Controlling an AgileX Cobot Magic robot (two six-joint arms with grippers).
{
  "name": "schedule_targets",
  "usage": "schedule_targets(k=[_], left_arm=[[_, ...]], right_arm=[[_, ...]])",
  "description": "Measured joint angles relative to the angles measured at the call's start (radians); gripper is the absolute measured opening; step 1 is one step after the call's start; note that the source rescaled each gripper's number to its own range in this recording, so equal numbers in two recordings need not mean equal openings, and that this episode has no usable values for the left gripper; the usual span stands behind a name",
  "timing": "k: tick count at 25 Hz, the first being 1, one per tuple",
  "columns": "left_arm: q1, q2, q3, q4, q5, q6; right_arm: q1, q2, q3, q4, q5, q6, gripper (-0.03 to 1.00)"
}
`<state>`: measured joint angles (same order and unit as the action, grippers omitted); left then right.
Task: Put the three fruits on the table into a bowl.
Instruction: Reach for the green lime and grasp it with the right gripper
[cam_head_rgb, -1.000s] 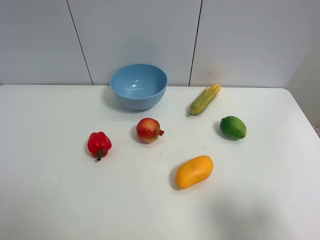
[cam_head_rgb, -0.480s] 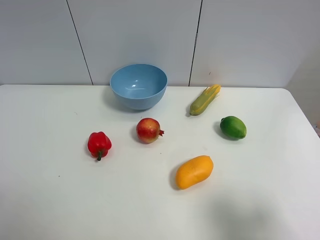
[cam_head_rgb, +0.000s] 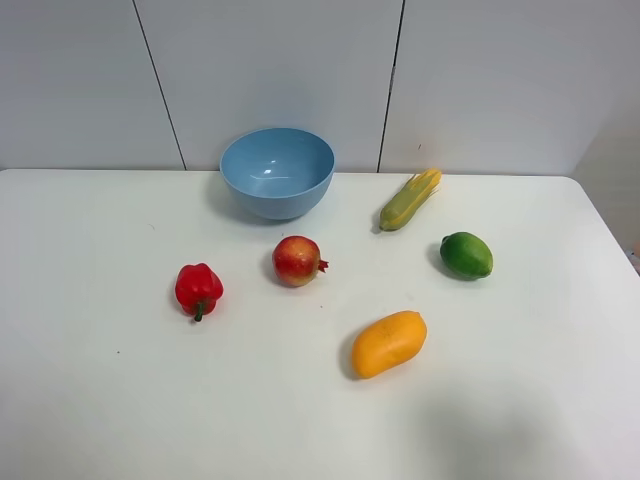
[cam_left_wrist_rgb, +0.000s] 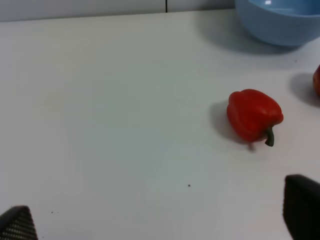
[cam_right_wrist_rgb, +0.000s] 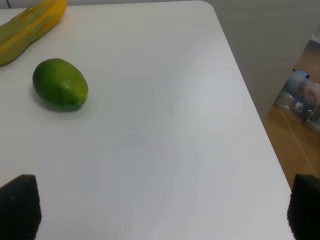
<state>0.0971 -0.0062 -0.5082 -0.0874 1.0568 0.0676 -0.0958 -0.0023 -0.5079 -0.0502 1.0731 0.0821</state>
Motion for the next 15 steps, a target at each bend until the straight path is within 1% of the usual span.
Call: schedule_targets(k=[9, 12, 15], left_arm=[[0.000, 0.000, 0.000, 0.000, 0.000, 0.000], [0.000, 0.000, 0.000, 0.000, 0.000, 0.000], [0.000, 0.000, 0.000, 0.001, 0.000, 0.000]], right_arm=[[0.000, 0.027, 0.000, 0.000, 0.001, 0.000, 1.00], [0.000, 0.152, -0.031, 0.016, 0.007, -0.010, 1.00], [0.000, 0.351, -0.131, 0.038, 0.006, -0.053, 1.00]])
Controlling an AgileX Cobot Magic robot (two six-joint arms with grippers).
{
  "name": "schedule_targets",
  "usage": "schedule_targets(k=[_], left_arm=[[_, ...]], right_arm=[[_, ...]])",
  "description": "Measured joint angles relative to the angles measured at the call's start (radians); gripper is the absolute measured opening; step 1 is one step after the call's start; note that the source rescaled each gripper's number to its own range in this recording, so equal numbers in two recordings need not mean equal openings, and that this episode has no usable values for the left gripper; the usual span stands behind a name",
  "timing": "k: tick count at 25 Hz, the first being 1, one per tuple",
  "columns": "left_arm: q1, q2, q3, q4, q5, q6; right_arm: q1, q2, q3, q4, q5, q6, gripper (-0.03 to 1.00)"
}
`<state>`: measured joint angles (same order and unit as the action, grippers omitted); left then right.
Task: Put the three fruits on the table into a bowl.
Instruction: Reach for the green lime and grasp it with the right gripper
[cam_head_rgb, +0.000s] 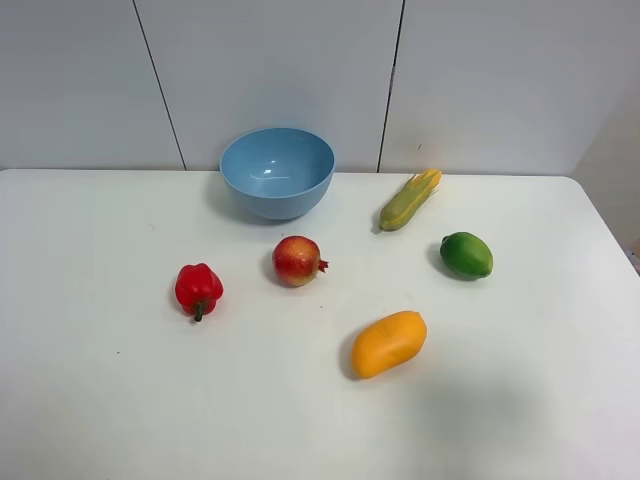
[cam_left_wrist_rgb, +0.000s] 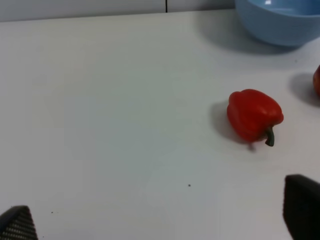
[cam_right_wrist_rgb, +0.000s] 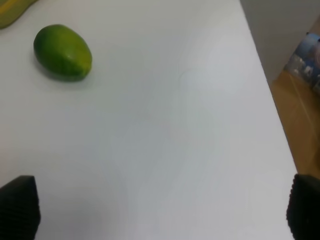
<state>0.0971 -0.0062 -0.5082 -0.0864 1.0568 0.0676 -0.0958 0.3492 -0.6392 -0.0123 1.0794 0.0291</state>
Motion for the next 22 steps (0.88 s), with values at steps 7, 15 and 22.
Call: schedule_targets(k=[7, 15, 22], left_arm=[[0.000, 0.000, 0.000, 0.000, 0.000, 0.000], [0.000, 0.000, 0.000, 0.000, 0.000, 0.000], [0.000, 0.000, 0.000, 0.000, 0.000, 0.000]], right_arm=[[0.000, 0.479, -0.255, 0.023, -0.015, -0.191, 1.00], [0.005, 0.953, -0.428, 0.066, -0.033, -0.415, 1.00], [0.026, 1.225, -0.524, 0.175, -0.072, -0.639, 1.00]])
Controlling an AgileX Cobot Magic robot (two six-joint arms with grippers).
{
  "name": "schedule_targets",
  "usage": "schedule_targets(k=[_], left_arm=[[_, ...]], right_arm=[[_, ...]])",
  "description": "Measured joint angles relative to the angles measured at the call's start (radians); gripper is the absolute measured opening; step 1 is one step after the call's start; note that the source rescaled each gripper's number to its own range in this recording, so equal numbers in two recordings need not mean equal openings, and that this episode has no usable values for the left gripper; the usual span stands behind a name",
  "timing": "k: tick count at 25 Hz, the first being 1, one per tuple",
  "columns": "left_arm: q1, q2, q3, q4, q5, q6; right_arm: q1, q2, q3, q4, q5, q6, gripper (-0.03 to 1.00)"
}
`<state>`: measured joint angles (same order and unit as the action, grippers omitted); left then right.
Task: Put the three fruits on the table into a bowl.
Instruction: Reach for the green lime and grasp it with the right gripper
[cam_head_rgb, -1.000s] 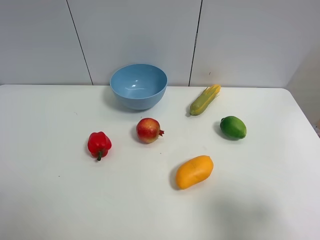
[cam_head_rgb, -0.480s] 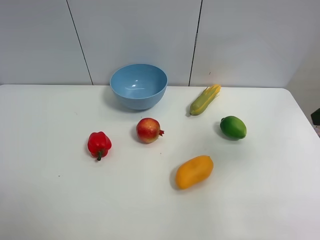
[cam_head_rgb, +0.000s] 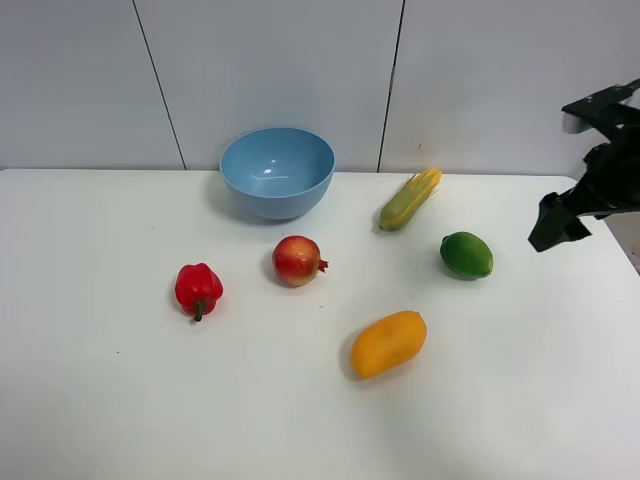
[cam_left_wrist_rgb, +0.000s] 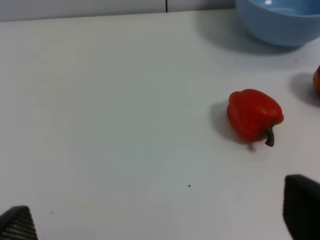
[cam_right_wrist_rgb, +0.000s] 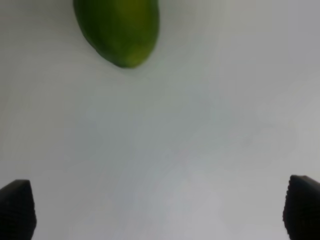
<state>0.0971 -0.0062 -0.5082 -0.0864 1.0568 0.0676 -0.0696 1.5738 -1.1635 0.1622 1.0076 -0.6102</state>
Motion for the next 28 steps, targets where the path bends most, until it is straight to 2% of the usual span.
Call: schedule_targets(k=[9, 14, 28], left_arm=[[0.000, 0.000, 0.000, 0.000, 0.000, 0.000], [0.000, 0.000, 0.000, 0.000, 0.000, 0.000], [0.000, 0.000, 0.000, 0.000, 0.000, 0.000]], right_arm=[[0.097, 0.184, -0.072, -0.032, -0.122, -0.048, 1.00], [0.154, 0.258, -0.094, -0.032, -0.146, -0.004, 1.00], [0.167, 0.396, -0.094, -0.036, -0.270, 0.049, 1.00]])
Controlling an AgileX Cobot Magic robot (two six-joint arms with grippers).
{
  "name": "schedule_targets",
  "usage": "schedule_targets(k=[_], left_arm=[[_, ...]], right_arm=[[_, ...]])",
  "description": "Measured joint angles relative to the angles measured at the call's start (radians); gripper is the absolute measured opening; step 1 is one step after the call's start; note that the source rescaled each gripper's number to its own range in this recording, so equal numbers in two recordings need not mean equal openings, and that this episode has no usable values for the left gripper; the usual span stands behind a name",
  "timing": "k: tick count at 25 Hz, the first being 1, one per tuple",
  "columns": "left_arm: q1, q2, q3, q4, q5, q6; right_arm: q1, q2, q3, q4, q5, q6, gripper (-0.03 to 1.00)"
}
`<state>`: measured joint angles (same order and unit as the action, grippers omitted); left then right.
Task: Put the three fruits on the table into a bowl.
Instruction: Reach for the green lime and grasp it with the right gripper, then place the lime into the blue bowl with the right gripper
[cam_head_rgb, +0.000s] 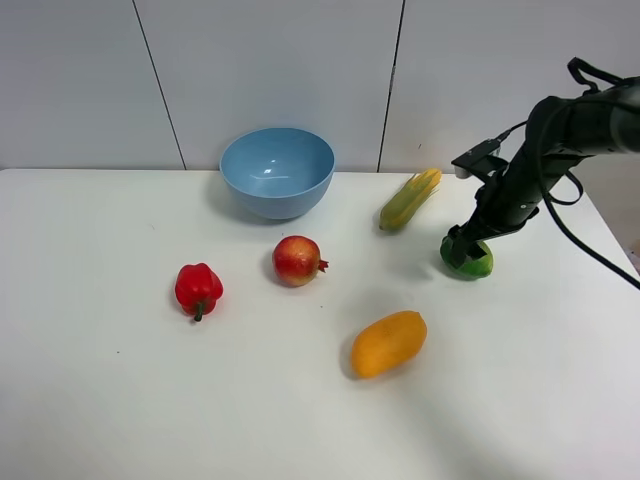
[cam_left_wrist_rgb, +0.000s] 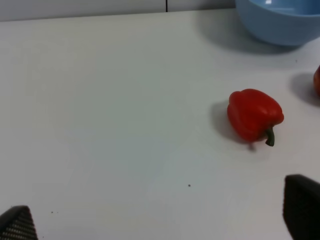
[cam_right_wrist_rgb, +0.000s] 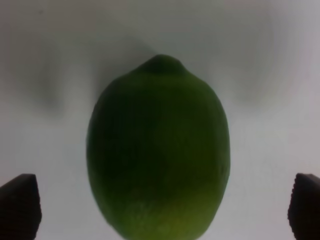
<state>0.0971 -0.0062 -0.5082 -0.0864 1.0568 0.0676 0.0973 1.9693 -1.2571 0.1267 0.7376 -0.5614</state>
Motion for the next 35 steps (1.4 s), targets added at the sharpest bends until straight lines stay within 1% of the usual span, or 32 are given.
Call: schedule_targets(k=[6, 10, 11, 12, 13, 14, 15, 18, 22, 24, 25, 27, 29, 32, 35], left_arm=[[0.000, 0.000, 0.000, 0.000, 0.000, 0.000], [0.000, 0.000, 0.000, 0.000, 0.000, 0.000], [0.000, 0.000, 0.000, 0.000, 0.000, 0.000], [0.000, 0.000, 0.000, 0.000, 0.000, 0.000], [0.000, 0.000, 0.000, 0.000, 0.000, 0.000], [0.000, 0.000, 0.000, 0.000, 0.000, 0.000], [0.000, 0.000, 0.000, 0.000, 0.000, 0.000], [0.000, 0.000, 0.000, 0.000, 0.000, 0.000], [0.000, 0.000, 0.000, 0.000, 0.000, 0.000], [0.000, 0.000, 0.000, 0.000, 0.000, 0.000], [0.000, 0.000, 0.000, 0.000, 0.000, 0.000], [0.000, 0.000, 0.000, -0.001, 0.000, 0.000], [0.000, 0.000, 0.000, -0.001, 0.000, 0.000], [0.000, 0.000, 0.000, -0.001, 0.000, 0.000], [0.000, 0.000, 0.000, -0.001, 0.000, 0.000]], right_arm=[[0.011, 0.078, 0.000, 0.008, -0.065, 0.002, 1.00], [0.023, 0.106, 0.000, 0.015, -0.077, 0.005, 1.00], [0.027, 0.108, 0.000, 0.015, -0.080, 0.007, 0.94], [0.029, 0.108, 0.000, 0.015, -0.083, 0.007, 0.78], [0.030, 0.108, 0.000, 0.015, -0.085, 0.007, 0.52], [0.030, 0.108, 0.000, 0.015, -0.084, 0.007, 0.23], [0.030, 0.108, 0.000, 0.017, -0.079, 0.013, 0.00], [0.030, 0.094, 0.000, 0.017, -0.034, 0.039, 0.01], [0.040, 0.011, -0.023, 0.018, 0.023, 0.113, 0.01], [0.066, -0.064, -0.066, 0.044, 0.051, 0.144, 0.01], [0.066, -0.064, -0.066, 0.044, 0.051, 0.144, 0.01], [0.114, -0.129, -0.127, 0.092, 0.052, 0.157, 0.01], [0.165, -0.158, -0.206, 0.126, 0.034, 0.163, 0.01], [0.263, -0.148, -0.344, 0.147, -0.035, 0.163, 0.01], [0.351, -0.069, -0.449, 0.146, -0.153, 0.163, 0.01]])
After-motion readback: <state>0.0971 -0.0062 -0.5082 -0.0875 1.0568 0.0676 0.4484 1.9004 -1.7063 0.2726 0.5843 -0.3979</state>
